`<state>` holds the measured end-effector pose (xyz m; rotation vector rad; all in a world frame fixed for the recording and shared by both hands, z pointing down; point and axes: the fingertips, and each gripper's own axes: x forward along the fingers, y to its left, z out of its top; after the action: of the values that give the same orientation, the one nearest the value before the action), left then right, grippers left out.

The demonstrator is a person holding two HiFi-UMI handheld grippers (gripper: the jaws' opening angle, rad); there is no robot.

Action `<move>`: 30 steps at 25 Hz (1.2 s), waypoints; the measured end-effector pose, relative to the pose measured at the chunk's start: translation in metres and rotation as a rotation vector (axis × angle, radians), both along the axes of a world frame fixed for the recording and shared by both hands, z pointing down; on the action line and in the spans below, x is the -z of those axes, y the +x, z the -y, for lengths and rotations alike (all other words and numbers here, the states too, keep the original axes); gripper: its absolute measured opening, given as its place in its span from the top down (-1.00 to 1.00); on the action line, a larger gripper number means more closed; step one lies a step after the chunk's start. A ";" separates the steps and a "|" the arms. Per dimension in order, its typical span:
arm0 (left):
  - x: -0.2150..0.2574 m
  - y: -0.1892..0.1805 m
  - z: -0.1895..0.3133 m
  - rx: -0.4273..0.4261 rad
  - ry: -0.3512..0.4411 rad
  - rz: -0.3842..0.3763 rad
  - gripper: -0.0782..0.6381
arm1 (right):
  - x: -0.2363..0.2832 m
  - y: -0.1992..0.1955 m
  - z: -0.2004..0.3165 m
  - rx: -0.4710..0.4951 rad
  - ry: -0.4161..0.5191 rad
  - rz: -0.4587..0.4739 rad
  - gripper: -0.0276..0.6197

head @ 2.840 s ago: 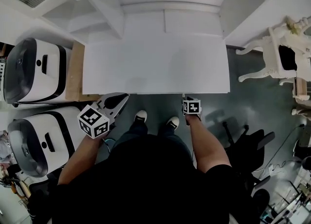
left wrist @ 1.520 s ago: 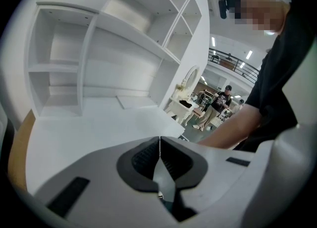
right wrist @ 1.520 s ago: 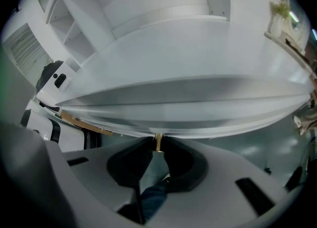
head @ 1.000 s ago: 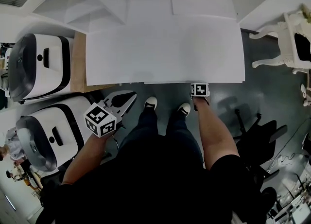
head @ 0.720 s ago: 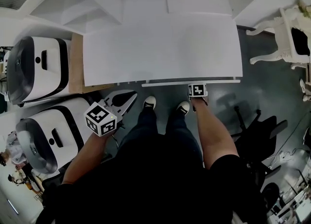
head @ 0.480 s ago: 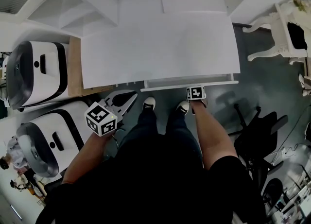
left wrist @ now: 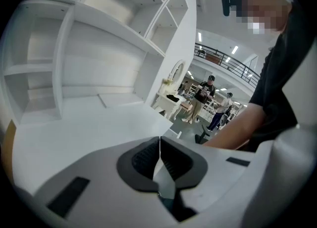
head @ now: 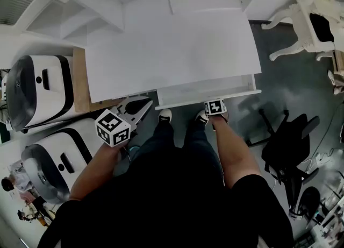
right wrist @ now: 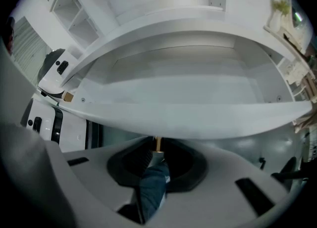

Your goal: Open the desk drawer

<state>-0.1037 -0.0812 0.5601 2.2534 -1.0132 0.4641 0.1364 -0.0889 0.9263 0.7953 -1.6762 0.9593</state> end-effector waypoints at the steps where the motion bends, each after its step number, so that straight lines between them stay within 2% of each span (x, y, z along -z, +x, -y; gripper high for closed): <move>1: 0.000 0.001 0.001 -0.007 0.002 0.000 0.75 | 0.000 0.001 -0.003 0.001 -0.002 -0.002 0.70; 4: -0.002 0.006 0.003 -0.027 0.003 0.002 0.75 | 0.000 0.004 -0.012 0.003 -0.009 -0.001 0.70; 7: -0.003 0.009 0.003 -0.042 0.001 0.004 0.75 | 0.001 -0.002 -0.025 -0.002 -0.034 0.044 0.70; 13: -0.004 0.013 0.002 -0.063 -0.001 0.001 0.75 | -0.002 0.019 -0.044 0.030 -0.023 -0.034 0.69; 18: -0.004 0.018 -0.001 -0.086 -0.002 -0.002 0.75 | -0.001 0.026 -0.061 0.021 -0.043 -0.050 0.70; 24: -0.005 0.023 -0.001 -0.116 -0.005 -0.002 0.75 | -0.005 0.027 -0.074 0.019 -0.028 -0.022 0.70; 30: -0.004 0.025 0.000 -0.144 -0.005 -0.001 0.75 | -0.006 0.030 -0.091 -0.025 -0.036 -0.009 0.70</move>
<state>-0.0788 -0.0814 0.5642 2.3313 -0.8521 0.5260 0.1668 0.0018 0.9327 0.7965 -1.6400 0.9990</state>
